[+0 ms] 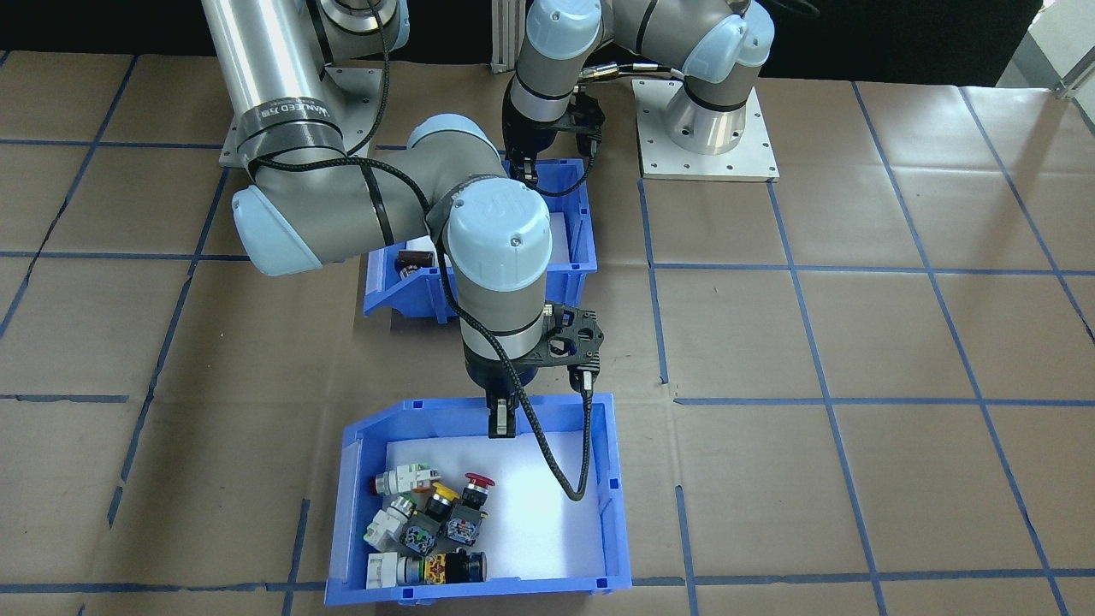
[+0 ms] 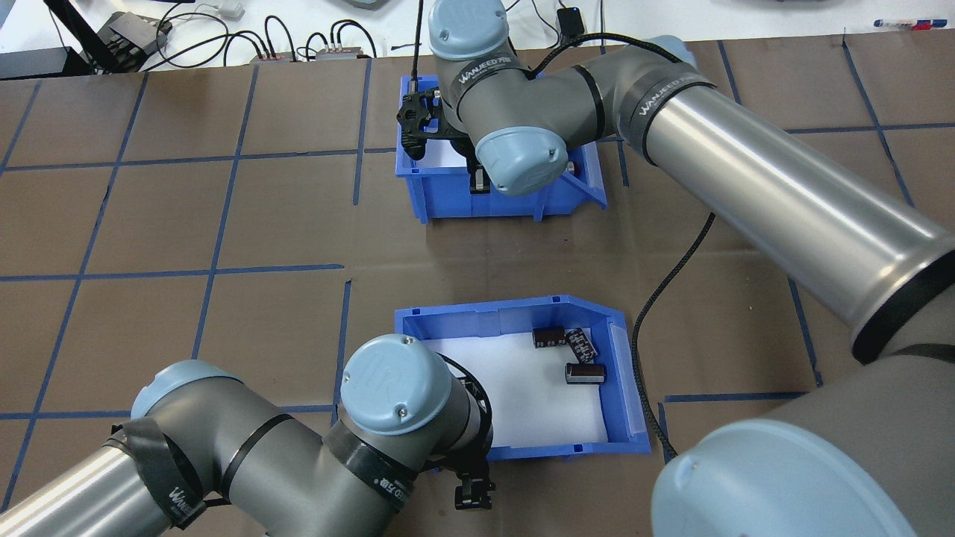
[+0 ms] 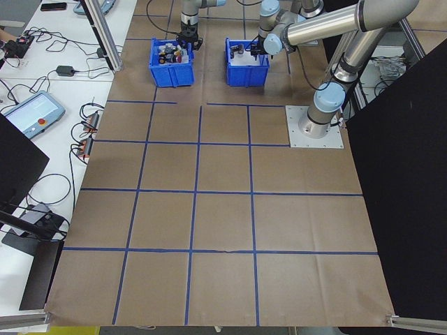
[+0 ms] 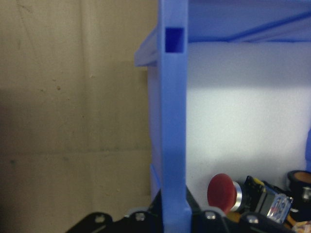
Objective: Place battery box in front
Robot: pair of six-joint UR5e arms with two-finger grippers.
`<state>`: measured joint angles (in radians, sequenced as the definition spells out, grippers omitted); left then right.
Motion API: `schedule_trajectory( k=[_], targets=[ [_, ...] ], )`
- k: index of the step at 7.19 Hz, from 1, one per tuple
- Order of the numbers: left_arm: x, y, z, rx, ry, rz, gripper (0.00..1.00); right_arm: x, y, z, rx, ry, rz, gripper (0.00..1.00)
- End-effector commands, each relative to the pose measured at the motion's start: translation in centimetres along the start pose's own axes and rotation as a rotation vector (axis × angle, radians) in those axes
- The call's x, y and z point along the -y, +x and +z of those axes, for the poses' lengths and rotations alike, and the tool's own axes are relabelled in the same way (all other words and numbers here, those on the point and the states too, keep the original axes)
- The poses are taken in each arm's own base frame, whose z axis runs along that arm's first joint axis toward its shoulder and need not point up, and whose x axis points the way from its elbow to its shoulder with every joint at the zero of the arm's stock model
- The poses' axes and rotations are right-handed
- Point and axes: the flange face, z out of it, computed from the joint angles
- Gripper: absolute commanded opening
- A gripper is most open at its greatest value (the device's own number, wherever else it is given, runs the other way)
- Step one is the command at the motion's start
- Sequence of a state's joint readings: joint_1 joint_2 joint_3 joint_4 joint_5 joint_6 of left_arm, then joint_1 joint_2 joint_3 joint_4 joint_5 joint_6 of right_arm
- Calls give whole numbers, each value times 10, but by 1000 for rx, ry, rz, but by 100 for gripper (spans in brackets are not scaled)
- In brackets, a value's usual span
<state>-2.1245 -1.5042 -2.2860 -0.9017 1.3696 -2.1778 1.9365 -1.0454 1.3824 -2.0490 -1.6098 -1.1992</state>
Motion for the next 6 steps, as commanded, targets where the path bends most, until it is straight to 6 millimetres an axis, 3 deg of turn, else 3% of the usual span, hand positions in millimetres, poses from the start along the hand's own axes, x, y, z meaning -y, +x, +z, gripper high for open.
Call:
schedule_trajectory(
  k=[1, 2, 4, 6],
  targets=[
    [-3, 1, 1, -16, -13, 9, 28, -67, 22, -41, -44, -5, -1, 0],
    [-5, 3, -3, -46, -36, 16, 1, -117, 33, -54, -33, -25, -10, 0],
    [-9, 10, -13, -96, -59, 47, 0, -222, 26, -71, -21, -114, 4, 0],
    [-6, 28, -41, -145, -73, 100, 0, -303, -12, -81, 6, -139, 11, 0]
  ],
)
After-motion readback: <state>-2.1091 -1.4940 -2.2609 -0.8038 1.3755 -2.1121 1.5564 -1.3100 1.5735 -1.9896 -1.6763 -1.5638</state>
